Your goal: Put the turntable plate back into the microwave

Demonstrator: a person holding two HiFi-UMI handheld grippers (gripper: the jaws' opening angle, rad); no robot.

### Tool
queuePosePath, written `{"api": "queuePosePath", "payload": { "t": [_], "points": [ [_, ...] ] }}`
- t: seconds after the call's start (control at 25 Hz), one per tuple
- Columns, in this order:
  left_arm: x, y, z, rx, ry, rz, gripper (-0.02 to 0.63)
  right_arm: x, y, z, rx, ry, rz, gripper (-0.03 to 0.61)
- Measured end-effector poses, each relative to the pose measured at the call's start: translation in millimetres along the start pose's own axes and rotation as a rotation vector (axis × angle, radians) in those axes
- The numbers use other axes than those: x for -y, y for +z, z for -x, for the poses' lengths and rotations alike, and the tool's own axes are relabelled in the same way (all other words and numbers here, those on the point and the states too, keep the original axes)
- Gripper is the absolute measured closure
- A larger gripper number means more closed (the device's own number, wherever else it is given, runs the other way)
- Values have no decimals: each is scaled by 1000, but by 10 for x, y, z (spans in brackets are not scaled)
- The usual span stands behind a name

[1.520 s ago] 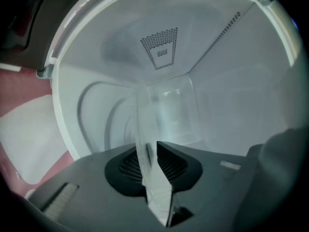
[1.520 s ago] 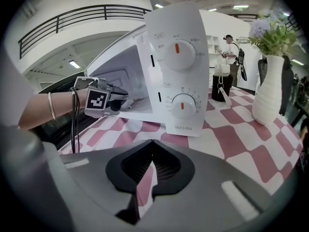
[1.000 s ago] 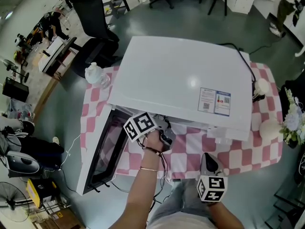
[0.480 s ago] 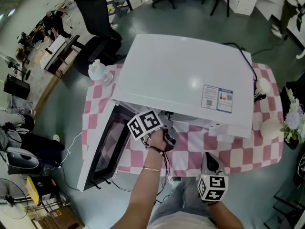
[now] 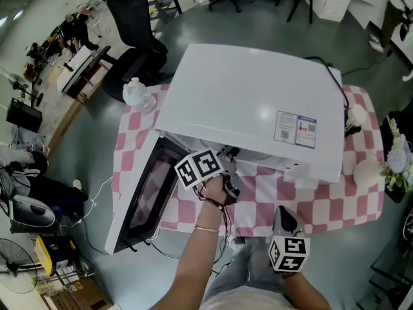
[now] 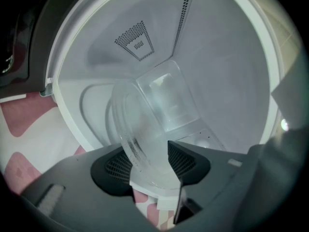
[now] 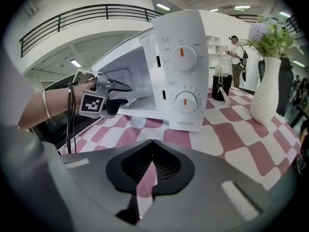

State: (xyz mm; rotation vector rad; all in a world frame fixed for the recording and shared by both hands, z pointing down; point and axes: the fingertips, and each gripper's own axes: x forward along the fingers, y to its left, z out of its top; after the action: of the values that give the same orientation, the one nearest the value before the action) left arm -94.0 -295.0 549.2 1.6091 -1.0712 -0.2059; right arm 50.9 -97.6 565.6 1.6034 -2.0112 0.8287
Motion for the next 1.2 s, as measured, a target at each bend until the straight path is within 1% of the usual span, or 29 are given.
{"api": "queuePosePath", "payload": {
  "t": [0.12, 0.52, 1.0, 1.08, 1.2],
  "points": [
    [-29, -23, 40, 0, 8, 7, 400, 5, -21, 21, -3, 0, 1, 569],
    [2, -104, 99, -6, -8, 20, 391, -86, -60, 64, 1, 20, 15, 569],
    [-117, -165, 241, -7, -12, 49, 376, -179, -131, 90, -6, 34, 26, 569],
    [-160, -184, 266, -10, -11, 59, 360, -213, -147, 90, -11, 39, 28, 569],
    [-171, -204, 313, -9, -23, 59, 367, -251, -144, 92, -12, 42, 34, 569]
  ]
}}
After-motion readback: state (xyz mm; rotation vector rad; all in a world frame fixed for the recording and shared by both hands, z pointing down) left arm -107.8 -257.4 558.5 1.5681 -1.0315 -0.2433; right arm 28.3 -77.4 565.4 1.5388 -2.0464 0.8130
